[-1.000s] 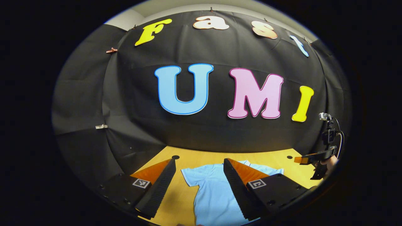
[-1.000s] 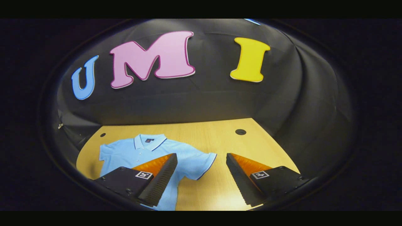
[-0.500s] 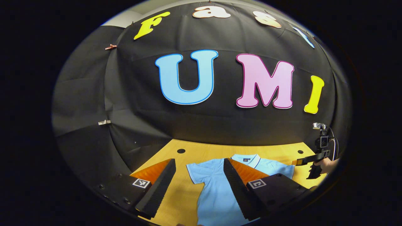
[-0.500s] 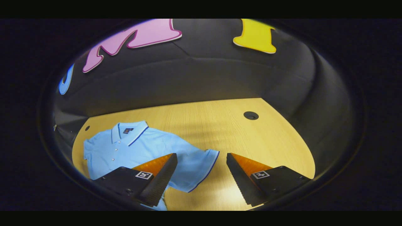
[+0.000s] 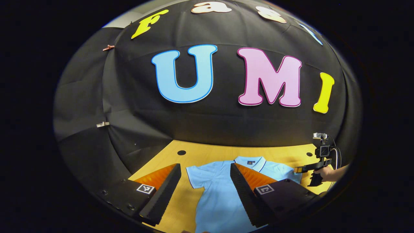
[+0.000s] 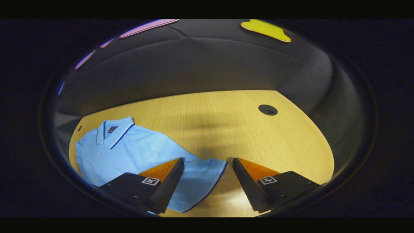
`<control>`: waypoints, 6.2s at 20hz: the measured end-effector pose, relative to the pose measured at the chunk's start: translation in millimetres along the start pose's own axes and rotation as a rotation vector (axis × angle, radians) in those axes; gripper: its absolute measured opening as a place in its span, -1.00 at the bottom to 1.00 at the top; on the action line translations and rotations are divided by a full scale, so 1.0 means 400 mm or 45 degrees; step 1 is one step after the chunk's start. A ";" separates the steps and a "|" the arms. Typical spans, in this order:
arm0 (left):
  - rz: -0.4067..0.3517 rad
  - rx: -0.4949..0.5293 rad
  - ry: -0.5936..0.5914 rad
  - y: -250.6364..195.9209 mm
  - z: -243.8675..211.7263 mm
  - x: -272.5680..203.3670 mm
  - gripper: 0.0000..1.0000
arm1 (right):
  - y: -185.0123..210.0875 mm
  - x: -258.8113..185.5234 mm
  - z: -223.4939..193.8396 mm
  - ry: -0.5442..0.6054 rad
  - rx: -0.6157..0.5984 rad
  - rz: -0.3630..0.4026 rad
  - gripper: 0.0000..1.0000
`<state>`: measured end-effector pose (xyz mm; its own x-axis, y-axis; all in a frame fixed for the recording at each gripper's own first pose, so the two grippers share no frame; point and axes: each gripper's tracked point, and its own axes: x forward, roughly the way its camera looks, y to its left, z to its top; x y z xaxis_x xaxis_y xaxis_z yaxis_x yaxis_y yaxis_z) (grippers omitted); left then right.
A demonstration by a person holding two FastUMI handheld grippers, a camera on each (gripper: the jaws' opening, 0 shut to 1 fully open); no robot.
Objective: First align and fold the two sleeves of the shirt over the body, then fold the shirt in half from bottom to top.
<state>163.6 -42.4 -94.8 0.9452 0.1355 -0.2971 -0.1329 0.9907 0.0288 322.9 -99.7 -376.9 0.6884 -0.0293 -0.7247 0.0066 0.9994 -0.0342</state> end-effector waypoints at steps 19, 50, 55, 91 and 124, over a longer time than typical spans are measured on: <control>-0.046 -0.041 0.049 0.035 -0.073 0.006 0.95 | 0.106 -0.093 0.080 -0.076 -0.071 0.031 -0.96; -0.034 -0.181 0.188 0.232 -0.235 0.393 0.94 | 0.494 -0.451 -0.020 -0.220 -0.259 0.353 0.97; -0.027 -0.116 0.282 0.226 -0.313 0.585 0.94 | 0.329 -0.469 -0.002 -0.257 -0.226 0.262 0.97; -0.224 0.165 0.316 -0.101 -0.274 0.722 -0.87 | 0.075 -0.469 -0.150 -0.198 0.036 0.168 0.96; -0.494 0.143 0.575 0.055 -0.715 -0.341 0.95 | 0.314 -0.847 -0.703 0.101 -0.010 0.145 0.96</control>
<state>-53.5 -42.4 -326.6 0.6950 -0.2303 -0.6811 0.2519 0.9653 -0.0694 -113.4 30.3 -328.9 0.6249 0.0822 -0.7764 -0.0737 0.9962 0.0462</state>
